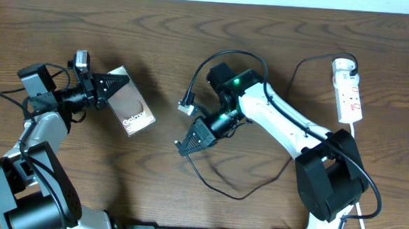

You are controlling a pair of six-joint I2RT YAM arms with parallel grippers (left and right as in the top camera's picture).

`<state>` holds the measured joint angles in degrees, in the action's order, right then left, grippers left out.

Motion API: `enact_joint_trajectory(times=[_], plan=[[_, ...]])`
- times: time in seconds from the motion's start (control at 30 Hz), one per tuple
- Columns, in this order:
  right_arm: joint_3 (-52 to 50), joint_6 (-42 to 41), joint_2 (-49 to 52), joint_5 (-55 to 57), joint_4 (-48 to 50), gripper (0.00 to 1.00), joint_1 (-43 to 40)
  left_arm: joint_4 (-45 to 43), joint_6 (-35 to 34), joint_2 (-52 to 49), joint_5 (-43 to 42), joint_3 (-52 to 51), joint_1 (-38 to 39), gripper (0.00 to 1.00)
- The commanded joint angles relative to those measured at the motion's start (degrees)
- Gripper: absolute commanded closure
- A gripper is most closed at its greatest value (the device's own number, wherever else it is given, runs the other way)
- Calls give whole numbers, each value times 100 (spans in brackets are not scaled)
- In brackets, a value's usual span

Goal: Plug charger to phone and switch on socket

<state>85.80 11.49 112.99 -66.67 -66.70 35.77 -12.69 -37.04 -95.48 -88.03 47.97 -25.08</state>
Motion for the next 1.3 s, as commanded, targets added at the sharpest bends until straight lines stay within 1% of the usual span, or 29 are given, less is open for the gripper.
enact_joint_trajectory(times=[0.0,0.13,0.27,0.43,0.5,0.6,0.7,0.73,0.83,0.93,1.07,1.13,1.17,1.27], plan=[[-15,1965,-15,-1429,-140,99,-33,-17,-197,7,-212,9,-17,93],[-61,2251,-15,-1366,-131,99,74,-20,-271,9,-212,9,122,93],[-63,2249,-15,-1287,-72,99,131,-20,-304,11,-208,11,345,93],[-63,2138,-13,-1239,83,99,129,-146,-605,13,-203,33,599,93],[-63,1825,-13,-1204,310,99,129,-485,-920,13,-203,35,673,93],[-63,1209,-13,-1117,748,99,129,-1292,-1593,13,-201,37,743,93],[-63,822,-13,-1128,1093,99,129,-2385,-2492,37,-125,37,785,93],[-63,566,-13,-1126,1274,99,129,-3119,-2977,55,-66,37,793,93],[-63,354,-13,-1014,1386,99,81,-4098,-3672,55,83,37,785,93],[-63,-177,-13,-310,1305,99,-72,-4625,-4024,55,138,37,732,93],[-63,-573,-13,586,1108,99,-328,-4680,-4070,55,192,37,549,92],[-63,-953,-13,1231,1038,99,-518,-4682,-4175,55,221,37,372,93],[-63,-1228,-13,1676,1025,99,-575,-4682,-4227,55,225,37,313,92],[-63,-2415,-13,3912,745,99,-656,-4684,-4280,55,195,37,203,92]])
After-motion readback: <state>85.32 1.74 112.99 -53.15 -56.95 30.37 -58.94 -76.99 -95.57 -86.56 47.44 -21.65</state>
